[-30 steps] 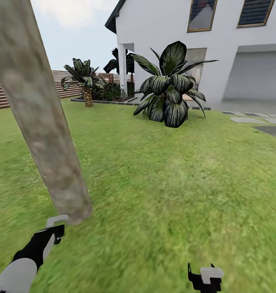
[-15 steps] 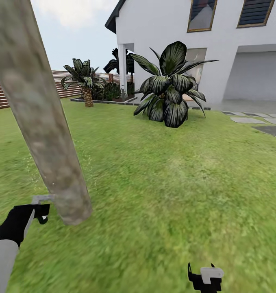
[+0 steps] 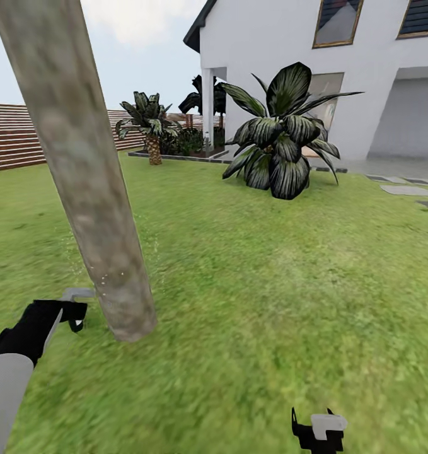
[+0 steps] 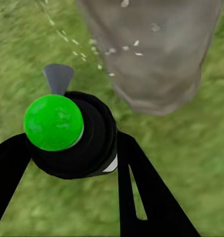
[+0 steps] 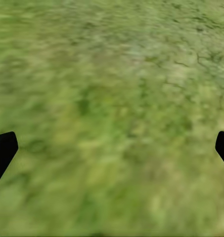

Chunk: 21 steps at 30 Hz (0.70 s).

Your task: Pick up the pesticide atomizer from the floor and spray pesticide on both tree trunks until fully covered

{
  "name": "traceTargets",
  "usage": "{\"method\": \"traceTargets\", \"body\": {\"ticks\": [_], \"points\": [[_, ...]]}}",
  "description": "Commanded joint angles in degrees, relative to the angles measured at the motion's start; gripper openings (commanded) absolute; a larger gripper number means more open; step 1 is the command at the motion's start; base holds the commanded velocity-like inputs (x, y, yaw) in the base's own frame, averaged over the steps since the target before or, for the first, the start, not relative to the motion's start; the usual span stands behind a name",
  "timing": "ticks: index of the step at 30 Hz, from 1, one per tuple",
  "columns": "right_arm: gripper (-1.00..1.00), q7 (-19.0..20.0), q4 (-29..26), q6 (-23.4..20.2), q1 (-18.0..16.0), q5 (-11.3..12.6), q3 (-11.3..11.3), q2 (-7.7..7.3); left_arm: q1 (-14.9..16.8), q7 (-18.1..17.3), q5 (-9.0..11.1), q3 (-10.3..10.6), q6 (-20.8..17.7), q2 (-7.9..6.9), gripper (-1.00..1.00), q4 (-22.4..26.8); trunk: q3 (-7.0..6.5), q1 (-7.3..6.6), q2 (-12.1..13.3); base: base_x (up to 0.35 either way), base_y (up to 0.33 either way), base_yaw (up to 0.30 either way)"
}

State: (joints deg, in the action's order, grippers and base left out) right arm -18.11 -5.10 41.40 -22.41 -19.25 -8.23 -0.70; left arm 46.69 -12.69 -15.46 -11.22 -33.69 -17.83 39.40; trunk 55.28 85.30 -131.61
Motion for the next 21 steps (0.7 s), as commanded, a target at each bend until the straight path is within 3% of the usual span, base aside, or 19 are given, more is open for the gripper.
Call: {"method": "traceTargets", "body": {"ticks": [1,4,6,13,21], "points": [[1.0,0.0,0.0,0.0,0.0,0.0,0.0,0.0,1.6,-1.0,0.3,0.0,-1.0,-1.23,-1.0,0.0,0.01,0.0,0.0,0.0,0.0,0.011],[1.0,0.0,0.0,0.0,0.0,0.0,0.0,-0.06,4.6,-5.4,-0.1,0.1,-2.0,-1.9,-1.0,0.1,0.01,0.0,0.0,0.0,0.0,0.003],[1.0,0.0,0.0,0.0,0.0,0.0,0.0,-0.08,7.4,-6.6,-0.1,0.3,-5.7,-2.0,-1.0,0.1,0.01,0.0,0.0,0.0,0.0,0.0],[1.0,0.0,0.0,0.0,0.0,0.0,0.0,-0.09,7.4,-6.9,0.0,0.8,-6.4,-2.03,-1.0,0.3,0.01,0.0,0.0,0.0,-0.018,0.0],[1.0,0.0,0.0,0.0,0.0,0.0,0.0,-0.05,7.2,-7.4,0.0,0.9,-7.0,-2.03,-1.0,4.7,0.01,0.0,0.0,-0.041,-0.25,0.0]]}}
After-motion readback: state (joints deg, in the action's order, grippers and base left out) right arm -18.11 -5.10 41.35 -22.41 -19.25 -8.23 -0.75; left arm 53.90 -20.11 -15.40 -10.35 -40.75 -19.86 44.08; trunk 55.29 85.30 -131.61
